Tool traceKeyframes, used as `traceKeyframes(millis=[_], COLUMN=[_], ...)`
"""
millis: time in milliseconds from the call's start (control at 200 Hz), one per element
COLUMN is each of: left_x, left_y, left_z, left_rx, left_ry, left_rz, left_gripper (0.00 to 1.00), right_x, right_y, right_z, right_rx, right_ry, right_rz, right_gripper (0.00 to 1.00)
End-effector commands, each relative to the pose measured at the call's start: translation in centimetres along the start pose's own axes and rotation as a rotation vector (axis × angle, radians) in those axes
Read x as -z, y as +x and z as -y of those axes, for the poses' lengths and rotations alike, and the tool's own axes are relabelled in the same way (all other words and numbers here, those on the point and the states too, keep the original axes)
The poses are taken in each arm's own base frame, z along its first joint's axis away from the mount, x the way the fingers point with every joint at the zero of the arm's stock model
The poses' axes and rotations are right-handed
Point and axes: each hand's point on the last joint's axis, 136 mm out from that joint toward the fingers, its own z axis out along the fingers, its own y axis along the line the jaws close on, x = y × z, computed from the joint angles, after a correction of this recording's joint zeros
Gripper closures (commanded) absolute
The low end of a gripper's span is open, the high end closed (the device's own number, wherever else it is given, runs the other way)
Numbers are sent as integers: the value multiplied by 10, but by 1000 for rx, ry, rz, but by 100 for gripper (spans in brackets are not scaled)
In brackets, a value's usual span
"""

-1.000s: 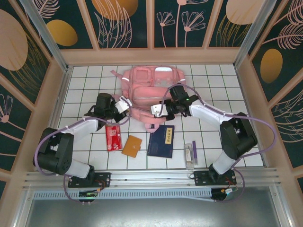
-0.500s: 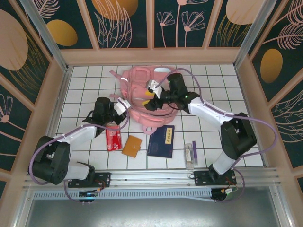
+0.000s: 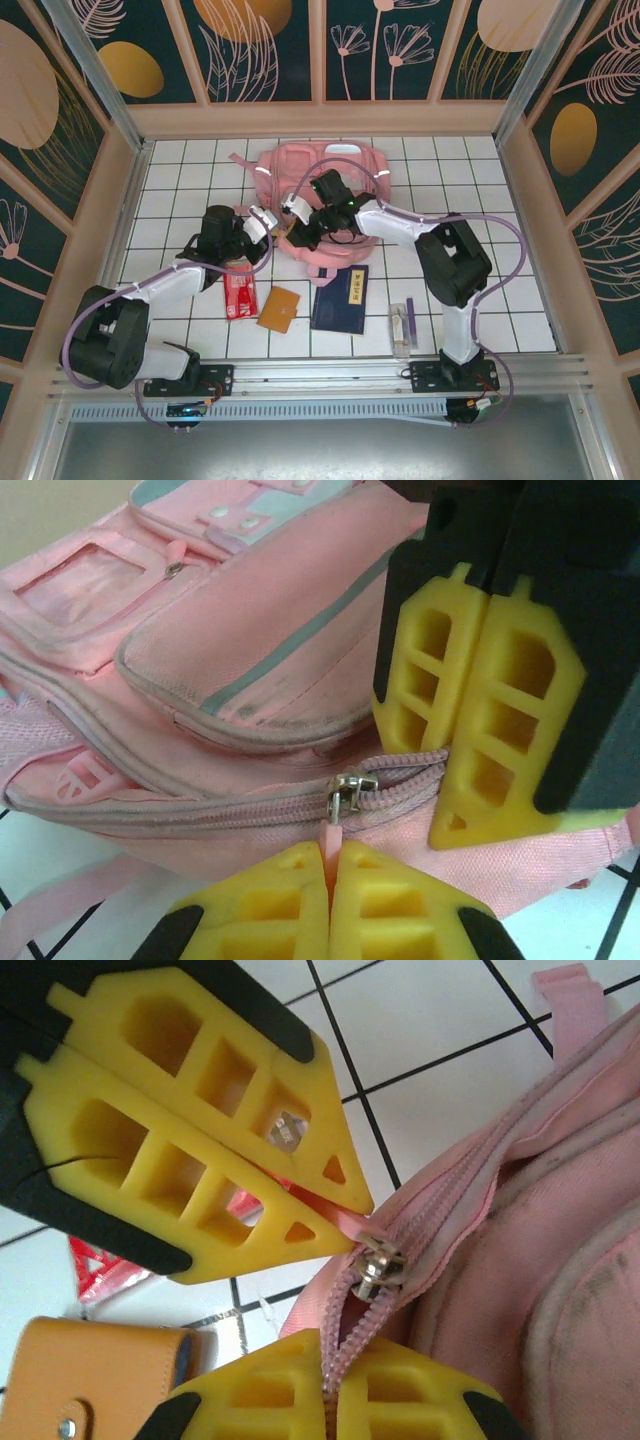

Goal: Pack the student bag

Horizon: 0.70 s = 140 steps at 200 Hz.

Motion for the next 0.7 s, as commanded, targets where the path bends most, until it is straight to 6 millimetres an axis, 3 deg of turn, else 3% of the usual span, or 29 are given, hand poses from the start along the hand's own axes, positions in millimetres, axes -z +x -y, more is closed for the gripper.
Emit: traceKeyframes(millis=[0, 100, 205, 295, 460, 540, 621, 641, 696], left_x=[2, 11, 13, 5, -15, -23, -34, -35, -37], left_y=[-23, -21, -19, -9, 32, 32, 47, 37, 32], left_z=[-37, -72, -98, -115, -144, -156, -160, -166, -170], left_rx=[-3, 85, 110, 101, 183, 210, 233, 224, 227], left_ry=[-107, -193, -263, -312, -372, -364, -344, -345, -345], left_rz=[62, 91, 73, 5, -132, -154, -198, -182, -177], left_gripper=[100, 100, 100, 100, 100, 100, 100, 100, 100], right_x=[22, 53, 71, 80, 97, 103, 107, 108, 111], right_y=[8, 0, 3, 7, 1, -13, -23, -25, -32], right_z=[-13, -32, -47, -45, -38, -39, -46, -46, -48], right_rx=[110, 281, 478, 547, 606, 624, 648, 650, 653], right_ry=[-13, -72, -93, -64, 20, 70, 95, 106, 138], right_rz=[-95, -53, -92, -138, -150, -77, 16, 38, 93], right_gripper=[100, 100, 100, 100, 100, 100, 100, 100, 84])
